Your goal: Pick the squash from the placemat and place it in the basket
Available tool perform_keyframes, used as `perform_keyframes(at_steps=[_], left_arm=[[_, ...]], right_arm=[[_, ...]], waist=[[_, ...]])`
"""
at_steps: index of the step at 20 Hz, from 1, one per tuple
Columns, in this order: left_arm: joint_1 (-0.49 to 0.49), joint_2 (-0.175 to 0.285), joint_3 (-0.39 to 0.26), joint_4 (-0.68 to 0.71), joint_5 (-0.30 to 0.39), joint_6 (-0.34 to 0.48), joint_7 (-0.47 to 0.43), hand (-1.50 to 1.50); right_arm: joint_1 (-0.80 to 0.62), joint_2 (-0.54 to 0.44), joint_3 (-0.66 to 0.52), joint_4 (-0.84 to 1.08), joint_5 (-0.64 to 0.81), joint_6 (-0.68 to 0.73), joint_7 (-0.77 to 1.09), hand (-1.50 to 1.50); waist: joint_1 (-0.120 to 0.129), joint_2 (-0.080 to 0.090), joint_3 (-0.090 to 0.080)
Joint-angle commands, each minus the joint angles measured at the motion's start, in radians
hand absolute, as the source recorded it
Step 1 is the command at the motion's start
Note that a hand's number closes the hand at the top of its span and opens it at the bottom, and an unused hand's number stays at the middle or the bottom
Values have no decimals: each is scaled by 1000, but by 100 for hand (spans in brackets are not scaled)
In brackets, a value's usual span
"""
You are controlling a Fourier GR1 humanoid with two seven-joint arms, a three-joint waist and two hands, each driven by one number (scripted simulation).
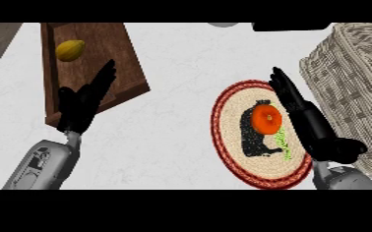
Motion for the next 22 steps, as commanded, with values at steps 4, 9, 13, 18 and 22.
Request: perform_keyframes(at_steps=[4, 9, 13, 18, 22], left_arm=[[80, -30, 104, -74, 3, 111, -108, 0], [160, -105, 101, -212, 27, 171, -121, 0], [190, -133, 73, -203, 0, 181, -160, 0], [210, -122, 82, -210, -2, 187, -153, 0], [219, -107, 94, -224, 0, 190, -140, 0]], right_arm=[[118, -10, -186, -115, 4, -181, 4, 150], [140, 71, 94, -220, 337, -305, -30, 150], [58, 246, 146, -117, 578, -600, 196, -150], [115, 151, 45, -57, 852, -668, 459, -150], [94, 51, -44, -71, 1005, -536, 693, -150]], waist=[[14, -27, -5], [47, -26, -6], [51, -23, -8], [10, -31, -17], [2, -33, -23]])
